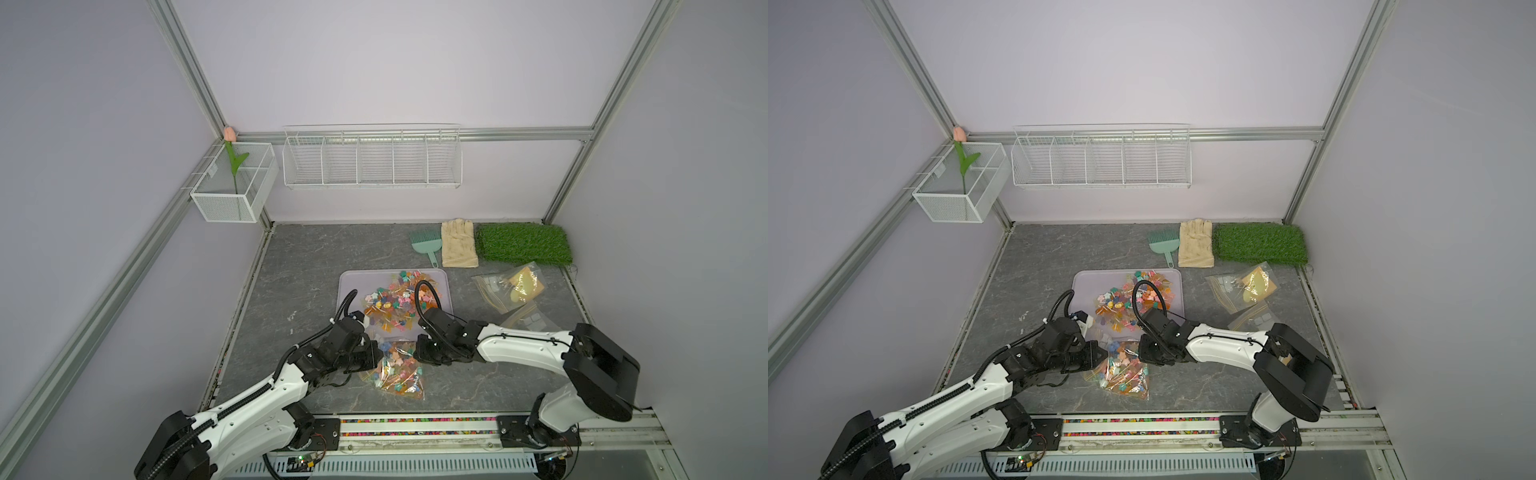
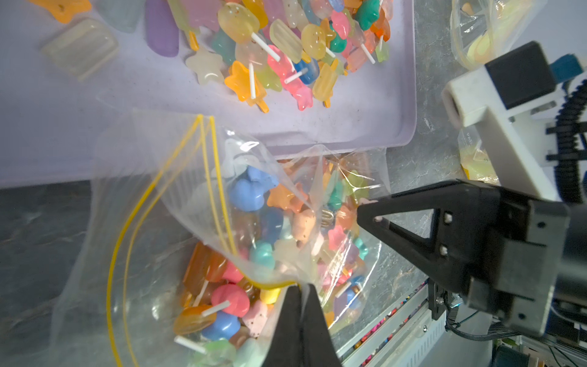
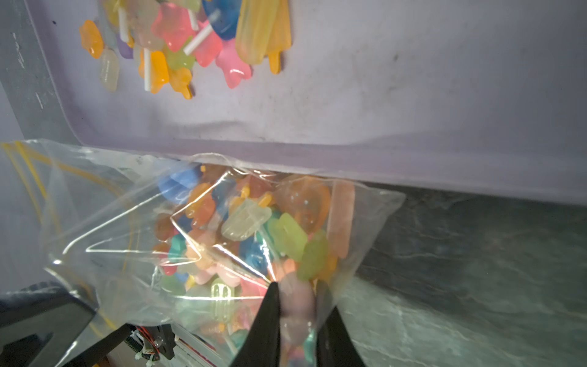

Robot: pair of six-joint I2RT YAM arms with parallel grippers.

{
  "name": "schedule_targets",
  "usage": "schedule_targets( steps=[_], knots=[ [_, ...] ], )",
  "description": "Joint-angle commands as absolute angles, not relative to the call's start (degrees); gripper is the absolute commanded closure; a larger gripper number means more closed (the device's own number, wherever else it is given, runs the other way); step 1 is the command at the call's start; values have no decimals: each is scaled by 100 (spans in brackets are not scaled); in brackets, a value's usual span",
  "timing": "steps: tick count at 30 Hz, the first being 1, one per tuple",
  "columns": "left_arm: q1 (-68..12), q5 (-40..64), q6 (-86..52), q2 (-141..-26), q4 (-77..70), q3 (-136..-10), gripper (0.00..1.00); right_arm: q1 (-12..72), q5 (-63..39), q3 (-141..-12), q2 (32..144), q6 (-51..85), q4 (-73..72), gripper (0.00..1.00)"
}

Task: Pour candies out of the ziploc bag
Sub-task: Pick up the ziploc bag from the center of the board.

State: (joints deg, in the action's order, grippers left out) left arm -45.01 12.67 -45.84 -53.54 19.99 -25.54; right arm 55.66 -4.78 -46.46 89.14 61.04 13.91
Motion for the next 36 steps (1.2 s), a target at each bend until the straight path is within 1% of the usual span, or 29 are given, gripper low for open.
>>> schedule_targets(
  steps=[1, 3, 6, 9, 13, 17, 21, 25, 34, 36],
  knots=[
    [-4526, 1180, -4614, -5383, 2030, -2610, 100, 5607, -319, -4724, 8713, 6048, 1570, 85],
    [-4535, 1184, -4605, -5390, 2031, -2619, 100, 5602, -317, -4746, 8693, 6030, 1598, 85],
    [-4535, 1186, -4604, -5404, 2030, -2621, 100, 5614, -290, -4780, 8678, 6015, 1643, 74],
    [-4536, 1174, -4605, -5409, 2027, -2619, 100, 5619, -297, -4764, 8690, 6009, 1644, 66],
    [-4544, 1176, -4603, -5409, 2024, -2622, 100, 5650, -316, -4712, 8748, 6044, 1583, 60],
    [-4553, 1158, -4601, -5409, 2046, -2610, 100, 5713, -316, -4661, 8772, 6084, 1541, 59],
    [-4569, 1143, -4605, -5407, 2035, -2604, 100, 5798, -311, -4603, 8812, 6144, 1453, 60],
    [-4586, 1125, -4611, -5414, 2037, -2607, 100, 5892, -313, -4610, 8901, 6179, 1385, 65],
    [-4638, 1064, -4654, -5372, 2050, -2602, 100, 5934, -184, -4610, 8810, 6179, 1459, 82],
    [-4646, 1050, -4672, -5371, 2052, -2606, 100, 5936, -161, -4622, 8773, 6169, 1468, 89]
  ],
)
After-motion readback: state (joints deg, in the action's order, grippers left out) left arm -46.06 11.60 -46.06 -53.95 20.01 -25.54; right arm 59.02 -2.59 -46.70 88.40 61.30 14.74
